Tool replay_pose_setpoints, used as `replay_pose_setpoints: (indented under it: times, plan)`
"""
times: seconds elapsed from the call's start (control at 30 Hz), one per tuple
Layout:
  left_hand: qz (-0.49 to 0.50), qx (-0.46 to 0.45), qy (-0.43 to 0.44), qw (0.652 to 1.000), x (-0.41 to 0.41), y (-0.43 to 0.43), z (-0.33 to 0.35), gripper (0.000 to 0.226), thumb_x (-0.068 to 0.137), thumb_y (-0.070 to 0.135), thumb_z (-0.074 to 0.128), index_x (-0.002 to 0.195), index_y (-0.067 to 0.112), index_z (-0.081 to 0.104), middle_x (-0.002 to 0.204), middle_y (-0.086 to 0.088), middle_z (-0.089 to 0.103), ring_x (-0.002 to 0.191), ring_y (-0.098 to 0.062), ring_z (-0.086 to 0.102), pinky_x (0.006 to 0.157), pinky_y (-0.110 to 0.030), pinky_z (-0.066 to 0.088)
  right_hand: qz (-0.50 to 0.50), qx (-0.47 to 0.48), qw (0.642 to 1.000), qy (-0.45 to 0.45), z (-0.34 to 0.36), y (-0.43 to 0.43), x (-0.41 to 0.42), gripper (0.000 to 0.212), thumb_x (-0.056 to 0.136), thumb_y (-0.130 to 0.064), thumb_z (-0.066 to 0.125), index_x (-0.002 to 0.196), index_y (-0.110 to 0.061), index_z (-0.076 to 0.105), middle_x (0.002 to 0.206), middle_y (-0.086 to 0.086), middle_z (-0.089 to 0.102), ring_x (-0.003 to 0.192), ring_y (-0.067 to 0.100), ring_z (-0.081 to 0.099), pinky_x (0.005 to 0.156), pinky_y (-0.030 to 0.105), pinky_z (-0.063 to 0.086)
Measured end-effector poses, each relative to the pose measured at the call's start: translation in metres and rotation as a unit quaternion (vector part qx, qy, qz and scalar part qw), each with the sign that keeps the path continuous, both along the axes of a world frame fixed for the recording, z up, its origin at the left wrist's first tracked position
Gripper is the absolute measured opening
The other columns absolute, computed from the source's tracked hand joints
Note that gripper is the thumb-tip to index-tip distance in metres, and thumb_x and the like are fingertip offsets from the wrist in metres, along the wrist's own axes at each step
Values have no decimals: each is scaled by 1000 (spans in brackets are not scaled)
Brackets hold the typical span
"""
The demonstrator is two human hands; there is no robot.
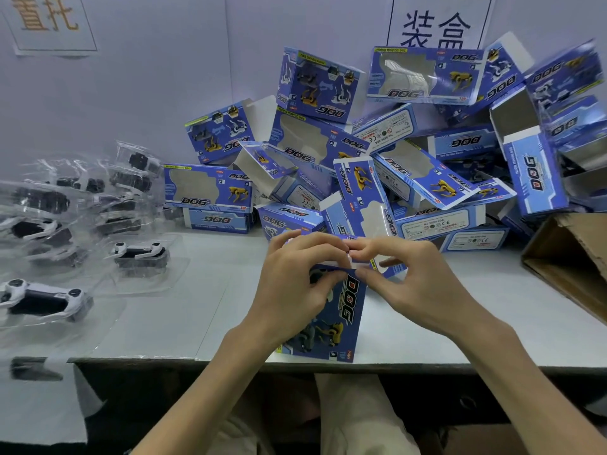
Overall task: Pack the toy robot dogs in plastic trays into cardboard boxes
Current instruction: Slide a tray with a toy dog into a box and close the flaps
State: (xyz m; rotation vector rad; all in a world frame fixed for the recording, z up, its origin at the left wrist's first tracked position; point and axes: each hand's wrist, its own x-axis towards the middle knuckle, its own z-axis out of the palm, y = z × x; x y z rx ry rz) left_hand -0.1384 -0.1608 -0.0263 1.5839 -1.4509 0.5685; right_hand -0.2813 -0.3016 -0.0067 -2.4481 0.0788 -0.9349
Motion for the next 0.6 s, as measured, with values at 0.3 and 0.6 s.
replay_pose_setpoints:
  times: [0.3, 0.6]
  plan:
    - [-15, 12, -18, 1000, 8, 1, 1, 18, 84, 16, 79, 101, 18, 77, 103, 8, 75, 99, -10, 69, 93, -38, 53, -25, 35, 998, -54, -16, -2, 10, 20, 86, -11, 75, 104, -19, 77, 115, -10, 72, 112, 6, 65, 83, 36, 59]
    - [5, -20, 21, 1000, 42, 28, 1, 25, 82, 30, 73, 104, 20, 75, 108, 9, 73, 106, -4, 66, 96, -31, 52, -22, 39, 994, -102, -24, 2, 22, 24, 81, -36, 70, 104, -30, 72, 111, -16, 69, 112, 7, 58, 81, 31, 54]
